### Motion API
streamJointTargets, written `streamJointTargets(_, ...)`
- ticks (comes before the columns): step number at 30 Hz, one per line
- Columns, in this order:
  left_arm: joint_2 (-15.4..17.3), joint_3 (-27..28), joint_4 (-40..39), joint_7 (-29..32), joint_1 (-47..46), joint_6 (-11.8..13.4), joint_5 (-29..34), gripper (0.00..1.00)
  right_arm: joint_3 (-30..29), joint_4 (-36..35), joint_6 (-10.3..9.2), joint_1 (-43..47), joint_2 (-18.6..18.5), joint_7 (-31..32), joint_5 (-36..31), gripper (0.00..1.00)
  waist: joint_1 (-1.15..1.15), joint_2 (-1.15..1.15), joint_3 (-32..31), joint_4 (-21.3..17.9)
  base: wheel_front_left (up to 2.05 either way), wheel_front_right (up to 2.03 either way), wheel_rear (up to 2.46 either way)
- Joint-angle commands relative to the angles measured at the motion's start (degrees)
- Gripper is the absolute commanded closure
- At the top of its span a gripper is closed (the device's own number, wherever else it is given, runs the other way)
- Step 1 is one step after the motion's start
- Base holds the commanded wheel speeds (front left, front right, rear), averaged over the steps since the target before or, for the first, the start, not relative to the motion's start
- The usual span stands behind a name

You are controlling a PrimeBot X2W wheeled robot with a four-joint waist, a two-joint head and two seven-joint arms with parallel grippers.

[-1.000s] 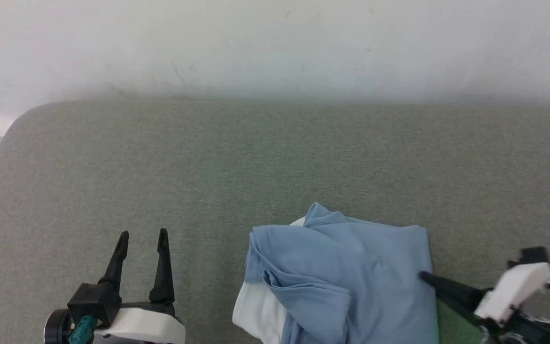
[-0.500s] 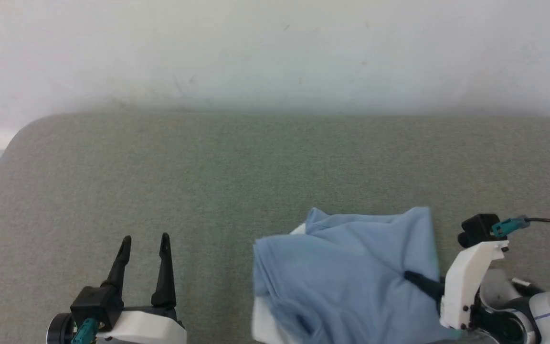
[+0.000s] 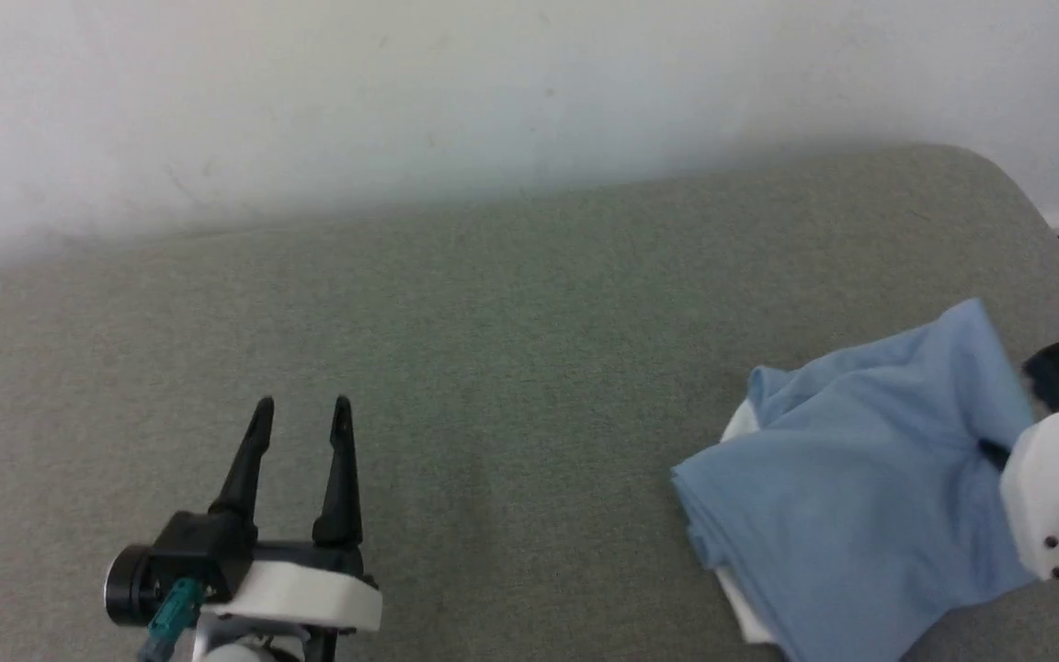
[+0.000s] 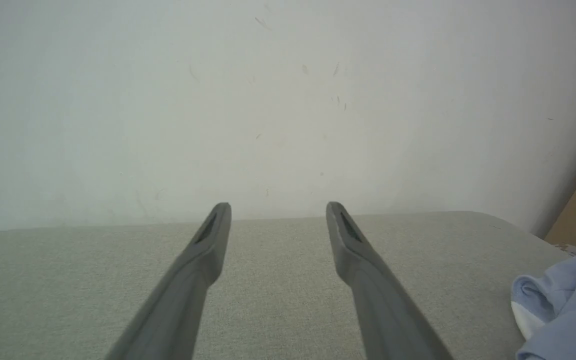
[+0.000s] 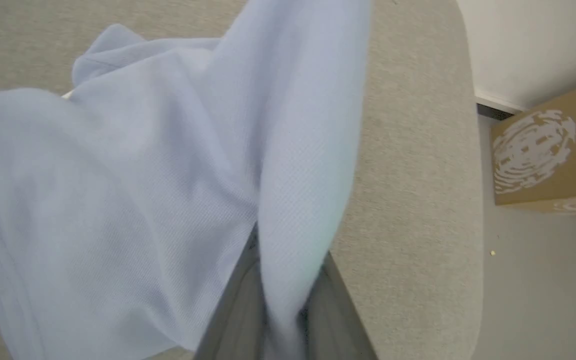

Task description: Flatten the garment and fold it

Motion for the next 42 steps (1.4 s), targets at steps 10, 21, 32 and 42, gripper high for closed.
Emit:
streamJointTargets(10,0.3,-3.3,-3.1,-0.3,-11.9,-1.3,4.1,0.00,-12.4,22.1,-0.12,-12.0,-1.3,-15.0,-1.1,1.00,0.01,0.00,19.3,-9.0,0.00,0.00,0.00)
streamJointTargets(21,0.6,-4.0,-3.3,-0.3,-16.4,-1.2,4.8,0.00,-19.9,42.0,-0.12,-21.8,2.8,-36.1,-4.1,0.00,0.01,0.00,23.1,-8.3,0.00,0.00,0.00)
streamJointTargets(32,0.2,-1.6,-1.2,-0.3,-10.5,1.5,2.8,0.00,-24.4,45.2,-0.12,-16.9,4.1,-51.0,-10.7,0.00,0.01,0.00,12.5,-6.1,0.00,0.00,0.00)
streamJointTargets(42,0.0,0.3,2.2,-0.3,-3.6,2.8,1.5,0.00,-19.0,22.9,-0.12,-2.0,16.0,-50.4,-9.9,0.00,0.01,0.00,3.2,-1.2,0.00,0.00,0.00)
